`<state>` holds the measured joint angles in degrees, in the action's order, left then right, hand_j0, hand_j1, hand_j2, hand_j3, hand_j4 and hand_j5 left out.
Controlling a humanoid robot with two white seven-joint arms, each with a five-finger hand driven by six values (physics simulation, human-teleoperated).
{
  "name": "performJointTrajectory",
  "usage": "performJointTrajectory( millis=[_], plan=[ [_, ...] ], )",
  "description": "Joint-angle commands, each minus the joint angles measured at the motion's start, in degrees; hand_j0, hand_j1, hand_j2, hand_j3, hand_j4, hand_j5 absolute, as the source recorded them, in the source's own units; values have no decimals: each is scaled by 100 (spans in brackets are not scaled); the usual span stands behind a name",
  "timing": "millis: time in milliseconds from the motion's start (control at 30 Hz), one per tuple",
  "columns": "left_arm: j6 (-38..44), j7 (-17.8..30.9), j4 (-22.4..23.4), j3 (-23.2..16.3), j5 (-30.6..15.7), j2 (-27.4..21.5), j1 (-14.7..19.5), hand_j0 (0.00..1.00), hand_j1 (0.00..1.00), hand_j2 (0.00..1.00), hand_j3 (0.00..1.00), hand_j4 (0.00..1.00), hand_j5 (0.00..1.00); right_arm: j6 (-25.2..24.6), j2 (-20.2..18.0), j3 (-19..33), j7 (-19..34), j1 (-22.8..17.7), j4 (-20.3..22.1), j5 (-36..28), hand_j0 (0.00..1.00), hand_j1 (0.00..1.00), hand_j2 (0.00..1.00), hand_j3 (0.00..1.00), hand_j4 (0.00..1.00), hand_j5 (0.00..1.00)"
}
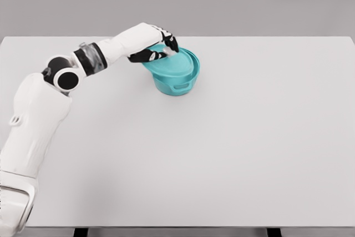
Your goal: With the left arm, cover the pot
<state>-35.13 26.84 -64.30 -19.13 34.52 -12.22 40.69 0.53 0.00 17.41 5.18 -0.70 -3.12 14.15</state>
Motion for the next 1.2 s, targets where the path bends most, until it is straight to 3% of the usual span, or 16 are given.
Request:
performJointTrajectory(
  millis=[0,467,1167],
  plan=[
    [13,-3,137,6,-42,70,0,51,51,51,51,51,51,0,0,0,1,0,-4,0,100,100,100,100,100,100],
    [13,-3,691,15,-42,290,193,54,54,54,54,54,54,0,0,0,1,0,-4,0,100,100,100,100,100,100],
    [13,-3,1060,15,-51,448,281,69,69,69,69,69,69,0,0,0,1,0,5,0,100,100,100,100,100,100]
  ],
)
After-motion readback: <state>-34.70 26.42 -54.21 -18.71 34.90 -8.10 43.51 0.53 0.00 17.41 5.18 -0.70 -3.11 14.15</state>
